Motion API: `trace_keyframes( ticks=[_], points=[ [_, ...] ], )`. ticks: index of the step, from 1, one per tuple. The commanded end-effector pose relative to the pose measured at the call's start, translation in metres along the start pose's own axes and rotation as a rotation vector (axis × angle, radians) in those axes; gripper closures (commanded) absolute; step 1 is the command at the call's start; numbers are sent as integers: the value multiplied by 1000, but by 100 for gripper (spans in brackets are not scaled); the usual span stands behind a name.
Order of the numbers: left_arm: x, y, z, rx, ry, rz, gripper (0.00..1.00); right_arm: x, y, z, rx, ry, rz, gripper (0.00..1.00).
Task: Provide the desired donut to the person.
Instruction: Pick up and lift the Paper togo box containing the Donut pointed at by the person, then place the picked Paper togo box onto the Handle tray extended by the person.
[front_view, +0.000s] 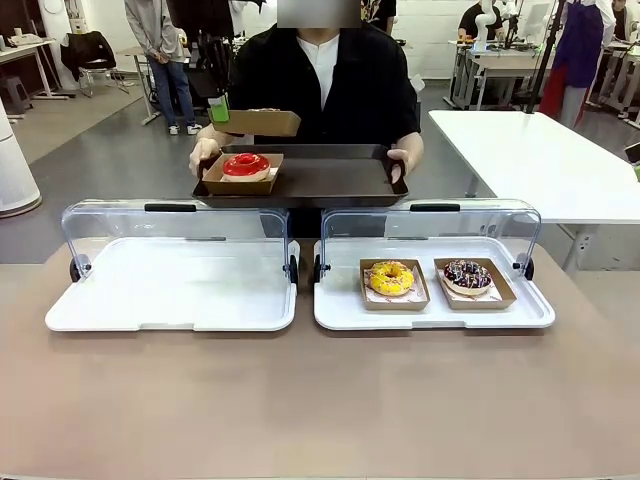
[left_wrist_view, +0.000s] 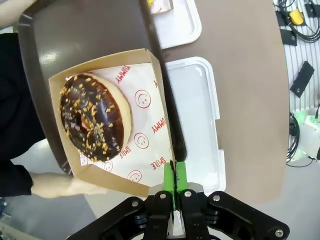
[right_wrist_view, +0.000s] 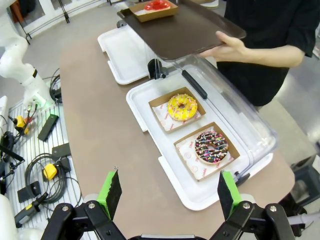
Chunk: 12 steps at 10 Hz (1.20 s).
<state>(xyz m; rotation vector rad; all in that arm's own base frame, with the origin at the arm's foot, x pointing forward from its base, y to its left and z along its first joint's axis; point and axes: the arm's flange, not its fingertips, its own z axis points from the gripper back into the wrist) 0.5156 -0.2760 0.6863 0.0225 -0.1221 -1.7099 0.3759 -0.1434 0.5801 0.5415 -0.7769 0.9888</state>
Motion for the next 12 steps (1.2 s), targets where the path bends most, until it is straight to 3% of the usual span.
trace_keyframes(
  ticks=[1,11,12],
  points=[
    [4,0,-3,1,15,21,100,1,-2,0,7,-31,14,0],
    [1,0,-4,-6,7,3,99,1,-2,0,7,-31,14,0],
    [20,-9,-27,-8,-39,20,99,1,-2,0,7,-31,14,0]
  ],
)
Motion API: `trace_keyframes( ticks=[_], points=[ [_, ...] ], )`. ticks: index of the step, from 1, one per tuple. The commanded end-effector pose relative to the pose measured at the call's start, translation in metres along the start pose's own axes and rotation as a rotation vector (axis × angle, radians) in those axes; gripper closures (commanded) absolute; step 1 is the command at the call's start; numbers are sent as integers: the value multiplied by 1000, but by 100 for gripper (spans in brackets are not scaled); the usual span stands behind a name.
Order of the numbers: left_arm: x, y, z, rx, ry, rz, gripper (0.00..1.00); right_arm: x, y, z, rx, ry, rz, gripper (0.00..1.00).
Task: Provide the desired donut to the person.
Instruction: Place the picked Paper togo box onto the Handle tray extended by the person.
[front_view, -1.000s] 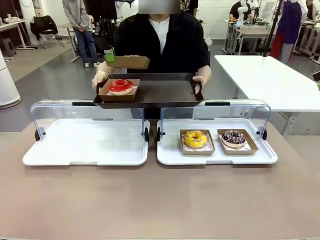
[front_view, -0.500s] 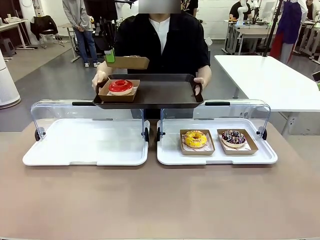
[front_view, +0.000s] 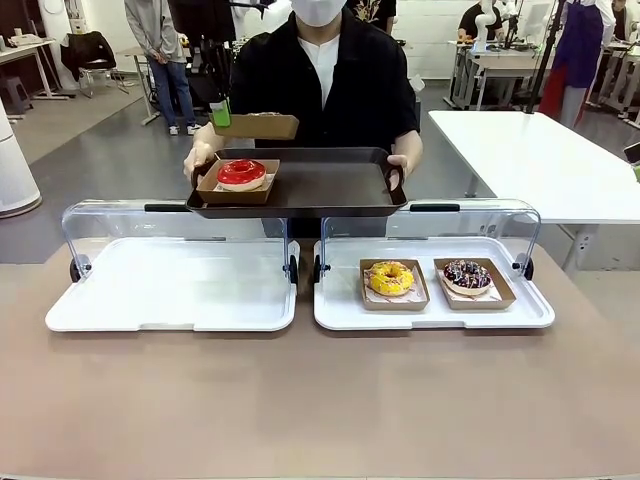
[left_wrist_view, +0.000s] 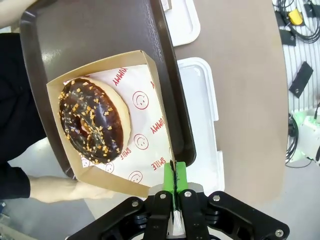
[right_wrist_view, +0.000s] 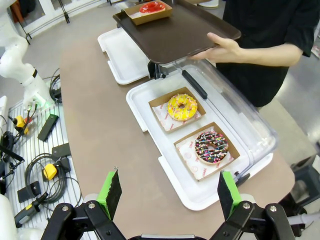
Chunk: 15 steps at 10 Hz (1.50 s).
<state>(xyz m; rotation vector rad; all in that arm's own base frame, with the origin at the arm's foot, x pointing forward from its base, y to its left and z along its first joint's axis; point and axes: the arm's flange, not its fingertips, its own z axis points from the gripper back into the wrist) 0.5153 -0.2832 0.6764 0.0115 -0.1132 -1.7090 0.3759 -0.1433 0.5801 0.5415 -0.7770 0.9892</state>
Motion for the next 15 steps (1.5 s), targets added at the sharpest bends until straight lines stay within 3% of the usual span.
trace_keyframes(
  ticks=[1,2,4,7,15],
  points=[
    [33,1,-24,-13,-49,18,99,1,-2,0,7,-31,14,0],
    [53,23,-25,-21,-46,-13,99,1,-2,0,7,-31,14,0],
    [86,16,-32,116,-10,-47,99,1,-2,0,7,-31,14,0],
    [106,37,-36,183,-16,-59,99,1,-2,0,7,-31,14,0],
    [112,55,-90,53,60,-66,99,1,-2,0,7,-31,14,0]
  ],
)
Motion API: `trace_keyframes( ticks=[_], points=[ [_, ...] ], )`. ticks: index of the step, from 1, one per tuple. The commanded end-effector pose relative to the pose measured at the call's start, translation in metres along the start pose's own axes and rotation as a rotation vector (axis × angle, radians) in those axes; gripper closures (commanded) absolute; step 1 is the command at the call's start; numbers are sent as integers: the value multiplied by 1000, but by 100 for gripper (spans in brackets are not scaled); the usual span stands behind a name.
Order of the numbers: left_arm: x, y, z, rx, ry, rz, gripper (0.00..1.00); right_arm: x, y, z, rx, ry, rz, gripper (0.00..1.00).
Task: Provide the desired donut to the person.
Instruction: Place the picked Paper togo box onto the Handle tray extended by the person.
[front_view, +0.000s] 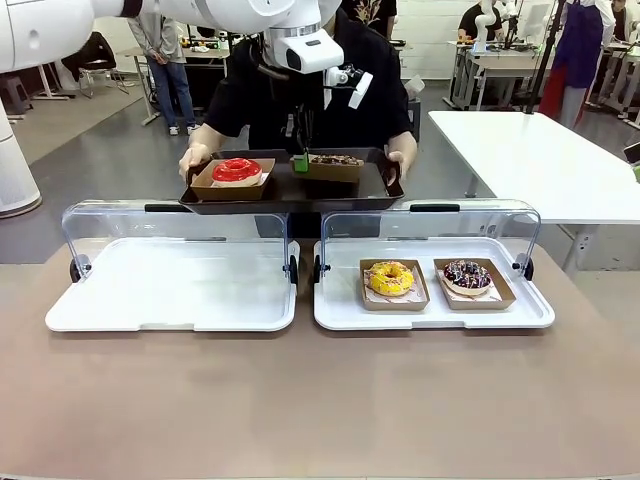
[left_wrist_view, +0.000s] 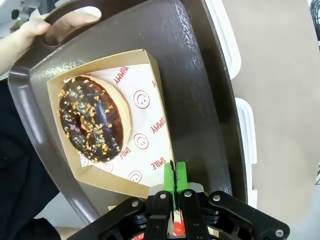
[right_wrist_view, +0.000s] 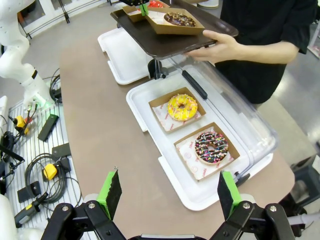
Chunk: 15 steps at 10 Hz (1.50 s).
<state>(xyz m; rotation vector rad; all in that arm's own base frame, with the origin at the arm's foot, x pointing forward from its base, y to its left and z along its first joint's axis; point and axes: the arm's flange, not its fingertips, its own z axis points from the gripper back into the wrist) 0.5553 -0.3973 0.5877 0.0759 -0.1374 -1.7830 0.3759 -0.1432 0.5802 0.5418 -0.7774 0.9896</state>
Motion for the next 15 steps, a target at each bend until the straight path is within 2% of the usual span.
trace_keyframes(
  ticks=[1,9,10,11,13,15],
  points=[
    [11,9,5,-15,35,0,99,1,-2,0,7,-31,14,0],
    [11,12,-12,-102,-3,2,99,1,-2,0,7,-31,14,0],
    [9,13,-13,-114,-22,3,81,1,-2,0,7,-31,14,0],
    [10,14,-13,-116,-26,-1,39,1,-2,0,7,-31,14,0],
    [10,13,-12,-120,-38,0,0,1,-2,0,7,-31,14,0],
    [10,13,-9,-116,-46,0,0,1,-2,0,7,-31,14,0]
  ],
)
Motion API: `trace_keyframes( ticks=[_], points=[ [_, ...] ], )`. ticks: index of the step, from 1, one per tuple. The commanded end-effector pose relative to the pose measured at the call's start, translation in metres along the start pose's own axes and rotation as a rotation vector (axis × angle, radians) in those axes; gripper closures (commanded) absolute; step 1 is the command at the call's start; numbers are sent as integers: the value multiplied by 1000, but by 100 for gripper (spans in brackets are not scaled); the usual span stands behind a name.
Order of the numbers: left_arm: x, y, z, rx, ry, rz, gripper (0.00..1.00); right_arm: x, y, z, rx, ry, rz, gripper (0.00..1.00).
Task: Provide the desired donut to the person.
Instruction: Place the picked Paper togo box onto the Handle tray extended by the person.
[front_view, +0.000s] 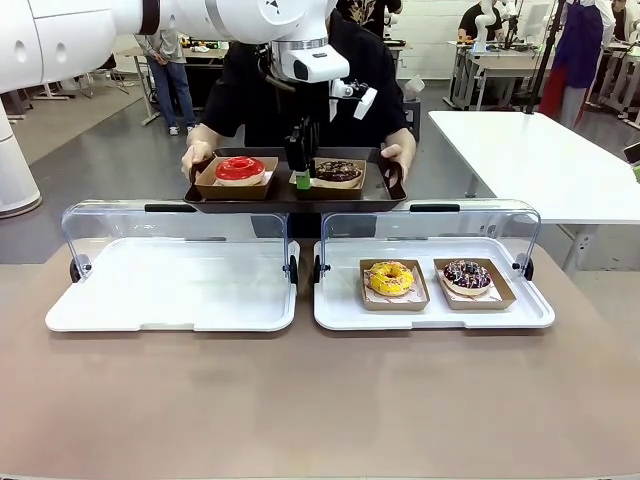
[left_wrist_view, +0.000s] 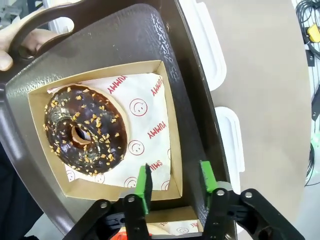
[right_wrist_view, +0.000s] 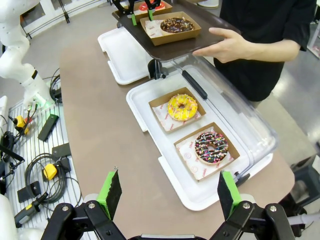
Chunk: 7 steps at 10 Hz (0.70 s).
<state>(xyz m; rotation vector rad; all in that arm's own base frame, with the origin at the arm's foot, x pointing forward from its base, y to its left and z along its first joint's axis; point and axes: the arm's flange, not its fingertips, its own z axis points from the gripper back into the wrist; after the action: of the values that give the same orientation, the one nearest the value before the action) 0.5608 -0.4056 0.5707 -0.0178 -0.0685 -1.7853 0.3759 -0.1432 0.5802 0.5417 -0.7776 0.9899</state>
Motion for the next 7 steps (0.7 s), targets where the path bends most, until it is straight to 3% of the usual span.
trace_keyframes(
  ticks=[1,2,4,5,6,7],
  points=[
    [3,6,12,-15,-21,-7,7,1,-2,0,7,-31,13,0],
    [3,5,15,-13,-23,-8,0,1,-2,0,7,-31,13,0],
    [1,3,19,-11,-24,-3,0,1,-2,0,7,-31,13,0],
    [1,3,20,-14,-24,-1,12,1,-2,0,7,-31,13,0],
    [0,3,20,-17,-24,1,3,1,-2,0,7,-31,13,0],
    [-1,3,21,-22,-25,3,0,1,-2,0,7,-31,13,0]
  ],
)
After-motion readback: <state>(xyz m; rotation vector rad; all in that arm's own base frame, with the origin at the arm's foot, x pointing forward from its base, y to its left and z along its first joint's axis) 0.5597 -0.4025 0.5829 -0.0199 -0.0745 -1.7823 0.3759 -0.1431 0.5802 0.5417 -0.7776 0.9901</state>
